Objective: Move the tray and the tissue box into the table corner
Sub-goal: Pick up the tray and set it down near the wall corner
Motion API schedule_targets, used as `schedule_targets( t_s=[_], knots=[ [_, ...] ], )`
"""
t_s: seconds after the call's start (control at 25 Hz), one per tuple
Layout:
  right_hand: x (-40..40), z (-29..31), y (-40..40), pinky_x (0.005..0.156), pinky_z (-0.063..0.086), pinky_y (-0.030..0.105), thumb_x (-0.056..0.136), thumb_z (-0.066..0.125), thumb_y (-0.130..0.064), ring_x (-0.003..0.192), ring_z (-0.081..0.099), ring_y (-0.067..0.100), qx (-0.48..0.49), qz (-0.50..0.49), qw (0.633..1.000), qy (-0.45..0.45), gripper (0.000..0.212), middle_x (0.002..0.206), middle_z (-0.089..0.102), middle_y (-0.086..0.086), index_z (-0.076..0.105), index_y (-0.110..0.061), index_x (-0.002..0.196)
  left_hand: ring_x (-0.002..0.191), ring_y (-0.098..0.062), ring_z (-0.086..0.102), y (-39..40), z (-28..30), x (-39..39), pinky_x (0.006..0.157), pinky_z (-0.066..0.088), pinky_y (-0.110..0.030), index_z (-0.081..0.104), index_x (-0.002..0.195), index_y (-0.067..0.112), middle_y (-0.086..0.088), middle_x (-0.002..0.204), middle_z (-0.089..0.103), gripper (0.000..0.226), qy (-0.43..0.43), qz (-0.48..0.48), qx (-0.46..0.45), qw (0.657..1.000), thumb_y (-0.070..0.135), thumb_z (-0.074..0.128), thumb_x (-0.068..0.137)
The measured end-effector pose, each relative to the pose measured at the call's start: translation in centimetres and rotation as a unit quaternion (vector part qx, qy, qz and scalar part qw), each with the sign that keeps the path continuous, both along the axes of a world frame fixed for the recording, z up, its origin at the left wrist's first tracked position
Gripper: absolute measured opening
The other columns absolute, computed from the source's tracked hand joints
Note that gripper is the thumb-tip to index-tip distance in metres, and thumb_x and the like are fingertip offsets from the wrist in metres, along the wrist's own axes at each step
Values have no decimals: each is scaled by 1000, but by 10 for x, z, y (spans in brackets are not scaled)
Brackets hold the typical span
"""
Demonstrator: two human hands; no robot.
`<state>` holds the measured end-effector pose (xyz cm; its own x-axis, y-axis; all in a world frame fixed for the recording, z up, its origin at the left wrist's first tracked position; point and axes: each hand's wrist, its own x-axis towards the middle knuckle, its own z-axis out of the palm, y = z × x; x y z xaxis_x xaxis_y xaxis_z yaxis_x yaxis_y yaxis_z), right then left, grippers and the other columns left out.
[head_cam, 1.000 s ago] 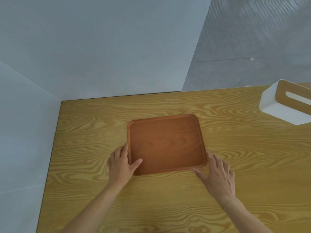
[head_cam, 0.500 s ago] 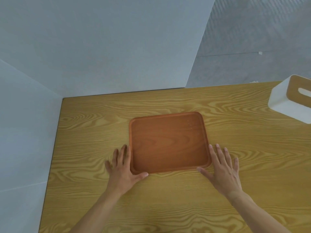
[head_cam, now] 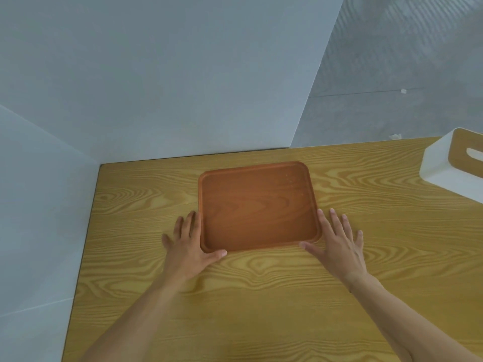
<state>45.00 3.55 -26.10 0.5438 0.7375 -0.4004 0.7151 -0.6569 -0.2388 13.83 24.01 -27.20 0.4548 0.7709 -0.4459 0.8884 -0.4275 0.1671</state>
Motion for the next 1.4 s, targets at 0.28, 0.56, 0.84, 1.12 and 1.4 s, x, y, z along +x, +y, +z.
schedule_targets(
  t_s=[0.28,0.56,0.84,1.12,1.4],
  knots=[
    [8,1,36,115,11,68,75,34,-87,151,-5,29,-3,-11,1000,2,100,167,0,4,-8,-40,152,150,-27,-4,43,4,15,110,18,-72,-13,152,27,4,165,-5,134,12,-2,-10,1000,104,25,49],
    [10,2,59,114,13,68,73,36,-87,151,-3,31,1,-20,1000,0,102,166,2,7,-3,-39,154,150,-27,-6,65,5,20,109,17,-73,-12,153,27,5,164,-7,134,-4,0,-19,1000,103,32,51],
    [12,1,63,113,14,69,72,45,-85,151,-2,32,-4,-33,999,9,102,166,3,5,1,-41,153,150,-28,-7,63,4,21,109,16,-74,-14,153,25,5,164,-10,131,4,-9,-17,1000,99,36,57],
    [12,18,70,113,23,64,80,55,-74,151,4,30,-51,-28,998,30,97,166,5,4,2,-39,154,150,-26,-1,69,17,25,109,8,-75,-3,155,24,3,165,2,127,14,2,-35,999,89,53,61],
    [-1,68,59,102,42,46,96,43,-58,130,47,22,-19,41,997,-63,49,140,56,-2,57,-27,131,119,-21,55,88,72,32,105,41,-52,58,126,26,-1,134,59,54,-43,-33,-79,995,64,53,88]
  ],
)
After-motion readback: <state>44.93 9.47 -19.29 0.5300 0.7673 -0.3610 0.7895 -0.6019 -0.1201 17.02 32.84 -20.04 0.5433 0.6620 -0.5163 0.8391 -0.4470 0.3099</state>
